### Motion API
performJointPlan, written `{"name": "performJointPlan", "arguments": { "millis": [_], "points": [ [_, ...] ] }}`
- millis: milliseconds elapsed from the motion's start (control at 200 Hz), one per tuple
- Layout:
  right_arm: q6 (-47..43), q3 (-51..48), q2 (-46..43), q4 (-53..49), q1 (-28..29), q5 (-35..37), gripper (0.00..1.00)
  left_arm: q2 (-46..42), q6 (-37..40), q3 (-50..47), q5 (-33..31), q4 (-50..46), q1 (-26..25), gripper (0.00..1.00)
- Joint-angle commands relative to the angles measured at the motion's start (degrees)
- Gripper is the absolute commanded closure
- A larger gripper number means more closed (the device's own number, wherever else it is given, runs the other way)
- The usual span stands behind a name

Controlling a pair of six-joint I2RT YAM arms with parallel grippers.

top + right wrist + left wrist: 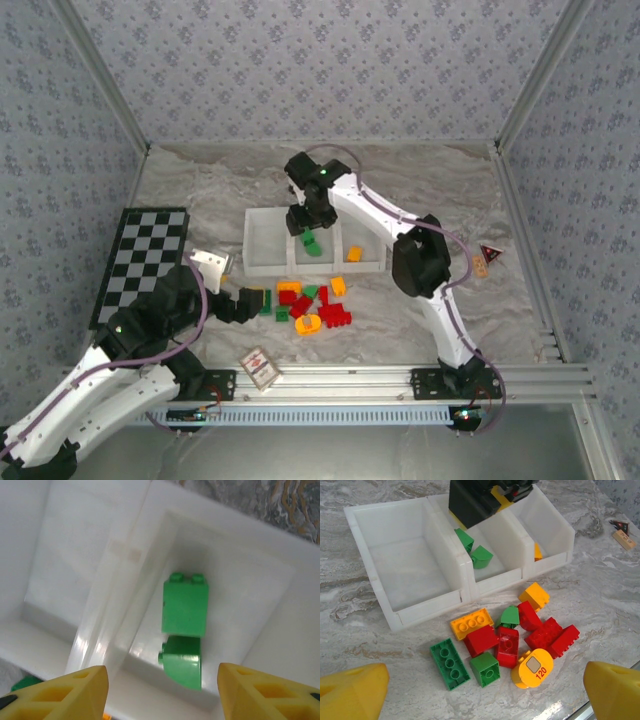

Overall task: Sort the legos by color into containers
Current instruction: Place the lego in the container, then pick up the lego from the center of the table.

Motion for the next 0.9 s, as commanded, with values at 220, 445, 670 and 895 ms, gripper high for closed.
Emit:
{"name": "performJointPlan", "arguments": {
  "millis": [220,445,670,895],
  "points": [
    [6.6,-23.0,-22.5,5.9,2.4,9.7,0.35,0.2,-0.3,-0.3,-0.3,0.8,-0.5,0.0],
    [14.9,-37.5,-34.0,9.8,3.9,13.8,0.26,0.2,-0.2,-0.3,0.0,1.0,-0.6,0.0],
    [22.1,-46.8,-36.9,13.2,6.7,14.0,0.23,0.2,-0.3,-0.3,0.1,1.0,-0.5,0.0],
    [27.3,-51.7,-35.5,16.6,8.5,14.7,0.18,0.1,-0.2,-0.3,0.4,1.0,-0.6,0.0]
  ]
}}
